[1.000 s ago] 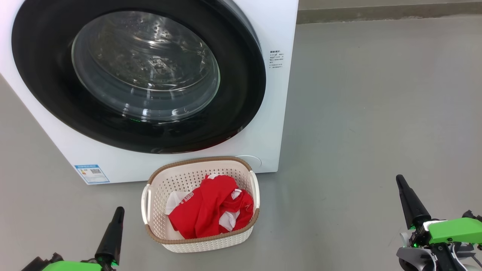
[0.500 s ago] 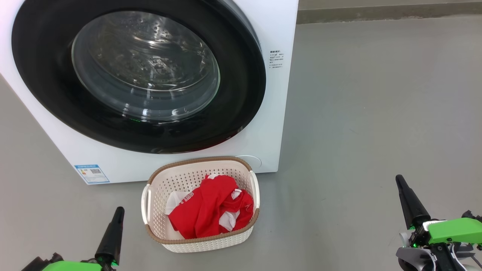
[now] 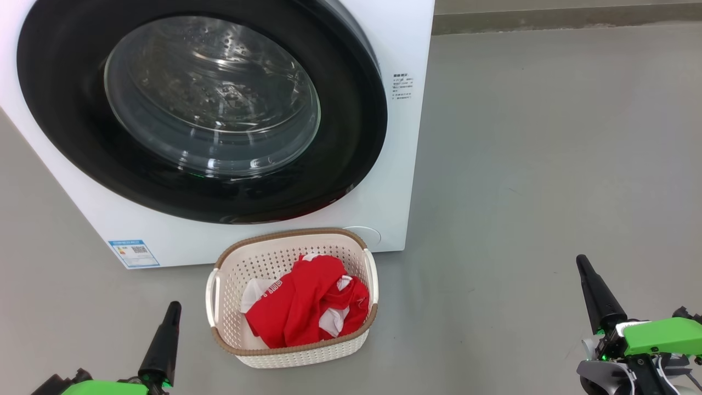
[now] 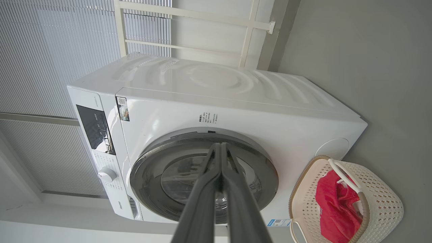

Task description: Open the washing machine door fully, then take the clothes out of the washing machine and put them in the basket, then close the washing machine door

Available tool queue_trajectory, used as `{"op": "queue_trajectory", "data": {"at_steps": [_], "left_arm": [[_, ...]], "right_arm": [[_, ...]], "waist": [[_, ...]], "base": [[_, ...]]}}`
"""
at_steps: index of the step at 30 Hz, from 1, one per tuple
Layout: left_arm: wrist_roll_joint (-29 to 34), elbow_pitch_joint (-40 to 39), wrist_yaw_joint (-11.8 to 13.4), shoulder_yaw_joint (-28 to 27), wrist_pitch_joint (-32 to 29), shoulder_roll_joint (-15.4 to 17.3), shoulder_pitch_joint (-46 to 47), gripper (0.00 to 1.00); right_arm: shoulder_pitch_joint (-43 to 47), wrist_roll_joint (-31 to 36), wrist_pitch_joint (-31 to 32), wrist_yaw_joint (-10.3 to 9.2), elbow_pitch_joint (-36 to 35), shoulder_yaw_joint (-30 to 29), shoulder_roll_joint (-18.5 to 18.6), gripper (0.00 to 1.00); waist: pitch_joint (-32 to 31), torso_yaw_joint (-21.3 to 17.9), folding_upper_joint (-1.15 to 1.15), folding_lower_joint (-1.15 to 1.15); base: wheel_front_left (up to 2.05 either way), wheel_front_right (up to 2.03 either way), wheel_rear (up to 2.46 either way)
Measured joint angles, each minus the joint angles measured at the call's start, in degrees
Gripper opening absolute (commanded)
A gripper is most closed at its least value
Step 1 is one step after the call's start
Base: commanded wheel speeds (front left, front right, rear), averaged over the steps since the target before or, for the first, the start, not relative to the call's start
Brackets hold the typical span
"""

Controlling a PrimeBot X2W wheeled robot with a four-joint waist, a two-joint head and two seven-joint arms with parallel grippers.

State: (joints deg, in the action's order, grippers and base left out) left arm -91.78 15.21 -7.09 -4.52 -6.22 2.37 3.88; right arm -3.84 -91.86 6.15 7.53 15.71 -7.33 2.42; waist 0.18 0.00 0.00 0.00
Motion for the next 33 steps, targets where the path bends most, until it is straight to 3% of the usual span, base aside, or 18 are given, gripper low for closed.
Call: {"op": "queue_trajectory", "data": {"at_steps": [33], "left_arm": [[0.00,0.00,0.00,0.00,0.00,0.00,0.00,0.00]], "right_arm": [[0.00,0.01,0.00,0.00,0.00,-0.04,-0.01,0.00]], "waist": [[0.00,0.00,0.00,0.00]], "base": [[0.00,0.00,0.00]]}}
